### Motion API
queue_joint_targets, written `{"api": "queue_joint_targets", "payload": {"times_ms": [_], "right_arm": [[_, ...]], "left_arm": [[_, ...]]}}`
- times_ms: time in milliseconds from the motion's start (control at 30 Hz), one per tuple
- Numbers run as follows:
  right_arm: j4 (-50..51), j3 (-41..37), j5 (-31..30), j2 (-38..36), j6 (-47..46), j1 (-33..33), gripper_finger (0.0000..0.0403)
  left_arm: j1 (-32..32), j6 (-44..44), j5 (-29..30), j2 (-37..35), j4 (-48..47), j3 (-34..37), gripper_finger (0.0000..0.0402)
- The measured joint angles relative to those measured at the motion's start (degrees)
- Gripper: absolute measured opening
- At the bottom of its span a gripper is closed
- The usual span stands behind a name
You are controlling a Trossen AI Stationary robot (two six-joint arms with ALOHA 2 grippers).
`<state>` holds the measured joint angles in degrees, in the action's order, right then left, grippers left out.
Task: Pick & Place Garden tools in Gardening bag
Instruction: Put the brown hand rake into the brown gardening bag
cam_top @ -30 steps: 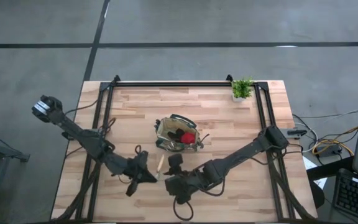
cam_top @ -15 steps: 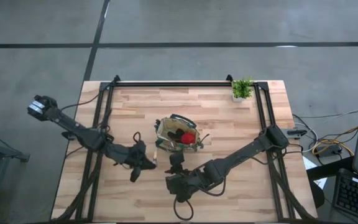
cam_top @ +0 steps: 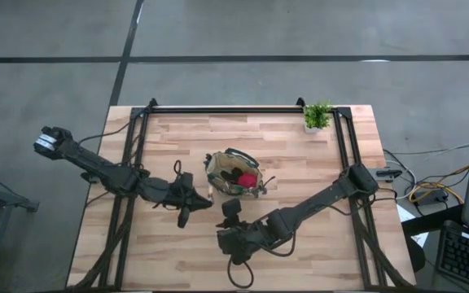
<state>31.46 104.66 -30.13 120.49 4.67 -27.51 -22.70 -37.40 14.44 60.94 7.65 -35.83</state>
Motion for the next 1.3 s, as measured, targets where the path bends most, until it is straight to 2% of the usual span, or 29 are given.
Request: {"api": "queue_joint_targets", "payload": {"times_ms": [267,400,633,800,933,1100,1300], "right_arm": [[0.0,0.0,0.0,0.0,-0.1,0.0,0.0087],[0.0,-0.1,0.1,0.0,-0.1,0.0,0.0091],[-0.3,-0.1,-1.2,0.0,0.2,0.4,0.0079],[-0.3,-0.1,-2.0,0.0,0.1,1.3,0.0070],[-0.3,-0.1,-2.1,0.0,0.4,1.8,0.0068],[-0.3,-0.1,-2.1,0.0,0.5,2.4,0.0075],[-0.3,-0.1,-2.1,0.0,0.9,2.8,0.0082]], "left_arm": [[0.0,1.1,1.1,0.0,3.9,1.1,0.0008],[0.2,-2.8,2.1,0.0,5.2,4.6,0.0009],[0.4,-4.1,6.6,0.0,23.6,12.3,0.0010],[0.6,-6.6,11.8,0.0,35.0,17.6,0.0011],[0.7,-10.0,12.8,-0.1,42.6,21.2,0.0011],[1.6,-14.4,15.2,-0.1,44.4,23.0,0.0011],[3.0,-14.0,17.0,0.0,44.1,22.3,0.0012]]}}
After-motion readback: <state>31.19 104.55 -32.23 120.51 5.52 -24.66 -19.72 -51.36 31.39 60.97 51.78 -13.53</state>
